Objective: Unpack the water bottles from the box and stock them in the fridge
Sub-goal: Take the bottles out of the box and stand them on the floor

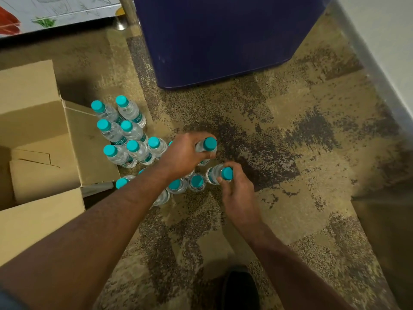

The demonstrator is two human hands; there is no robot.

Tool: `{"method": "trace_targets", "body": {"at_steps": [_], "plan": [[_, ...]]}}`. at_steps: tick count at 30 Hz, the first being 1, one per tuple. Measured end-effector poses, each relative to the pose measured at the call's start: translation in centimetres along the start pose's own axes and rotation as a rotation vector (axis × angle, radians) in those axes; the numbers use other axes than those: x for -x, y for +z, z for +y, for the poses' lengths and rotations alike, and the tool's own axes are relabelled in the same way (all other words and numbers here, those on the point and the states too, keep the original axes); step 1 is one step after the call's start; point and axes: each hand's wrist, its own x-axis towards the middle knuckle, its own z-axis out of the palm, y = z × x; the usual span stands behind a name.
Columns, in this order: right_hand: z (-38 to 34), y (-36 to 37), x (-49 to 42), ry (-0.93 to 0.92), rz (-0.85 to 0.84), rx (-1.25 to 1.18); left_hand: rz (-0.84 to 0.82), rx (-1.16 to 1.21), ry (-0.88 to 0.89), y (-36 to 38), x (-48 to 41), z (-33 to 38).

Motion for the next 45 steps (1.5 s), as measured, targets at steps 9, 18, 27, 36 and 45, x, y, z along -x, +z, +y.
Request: {"method": "trace_targets", "body": {"at_steps": [9,18,27,36,45], "plan": [[1.9,1.5,-1.0,-0.013,-0.007,0.042,0.034,-0.114,-0.007,1.7,-0.7,-1.5],[3.0,2.5,-1.8,0.012,-0.04,0.091,0.035,-0.232,-0.036,2.3,-0.9,-2.9],[2.4,3.1,-2.4,0.003,-0.025,0.098,0.058,-0.301,-0.074,3.0,-1.3,-2.3],[2.2,3.4,-2.8,-0.005,-0.025,0.149,0.021,-0.406,-0.02,2.9,-0.3,-2.2],[1.3,2.9,-2.6,-0.034,-0.036,0.182,0.027,-0.413,0.047,3.0,0.1,-1.9]]}}
